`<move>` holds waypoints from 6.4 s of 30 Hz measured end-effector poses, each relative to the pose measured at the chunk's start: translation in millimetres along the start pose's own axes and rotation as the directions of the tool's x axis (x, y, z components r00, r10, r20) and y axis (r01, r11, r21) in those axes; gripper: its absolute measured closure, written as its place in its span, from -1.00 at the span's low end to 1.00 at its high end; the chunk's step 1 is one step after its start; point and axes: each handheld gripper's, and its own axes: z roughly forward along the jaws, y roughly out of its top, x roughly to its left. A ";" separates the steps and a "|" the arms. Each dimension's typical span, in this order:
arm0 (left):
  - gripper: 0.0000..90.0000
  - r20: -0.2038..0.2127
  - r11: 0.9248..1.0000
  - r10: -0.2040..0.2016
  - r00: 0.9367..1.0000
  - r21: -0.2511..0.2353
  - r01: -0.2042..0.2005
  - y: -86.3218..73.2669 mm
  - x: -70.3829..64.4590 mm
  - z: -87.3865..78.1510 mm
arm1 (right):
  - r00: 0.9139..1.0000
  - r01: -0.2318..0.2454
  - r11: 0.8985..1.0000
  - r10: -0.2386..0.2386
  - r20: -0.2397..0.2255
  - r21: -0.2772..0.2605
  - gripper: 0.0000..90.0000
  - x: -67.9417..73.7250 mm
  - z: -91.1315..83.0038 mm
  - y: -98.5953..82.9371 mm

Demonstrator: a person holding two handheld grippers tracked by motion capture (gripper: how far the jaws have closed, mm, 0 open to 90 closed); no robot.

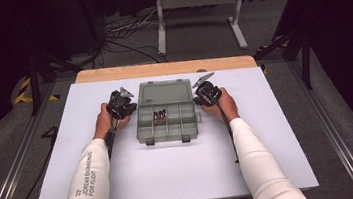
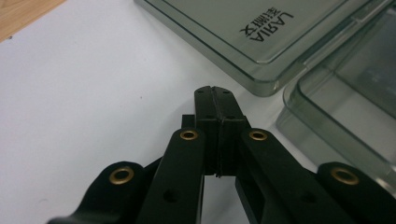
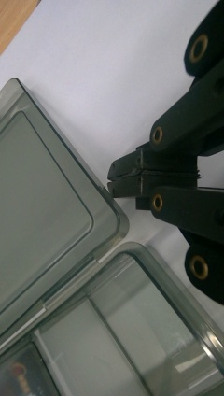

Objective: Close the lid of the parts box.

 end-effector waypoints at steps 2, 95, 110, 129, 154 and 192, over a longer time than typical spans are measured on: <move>1.00 0.009 1.000 0.001 1.000 0.004 -0.001 1.6 0.7 1.1 | 1.000 0.004 1.000 -0.004 0.001 -0.002 1.00 -0.2 1.0 0.4; 1.00 -0.100 0.973 -0.102 0.990 -0.219 0.078 54.3 -1.3 -48.0 | 0.990 -0.061 0.920 0.104 0.091 -0.386 1.00 -2.1 -44.2 32.7; 1.00 -0.101 0.968 -0.121 0.988 -0.233 0.095 53.5 -5.5 -56.0 | 0.989 -0.100 0.917 0.135 0.063 -0.386 1.00 3.4 -51.7 30.8; 1.00 -0.113 0.965 -0.120 0.986 -0.248 0.089 40.9 -19.7 -65.9 | 0.986 -0.139 0.895 0.165 0.025 -0.424 1.00 15.5 -60.5 22.5; 1.00 -0.135 0.971 -0.064 0.989 -0.236 0.031 32.0 -29.6 -73.4 | 0.976 -0.119 0.899 0.183 0.116 -0.423 1.00 34.2 -67.5 14.4; 0.99 -0.095 0.967 -0.030 0.995 -0.253 0.005 4.3 -41.9 -94.7 | 0.985 -0.098 0.924 0.144 0.100 -0.370 1.00 55.0 -81.9 -7.7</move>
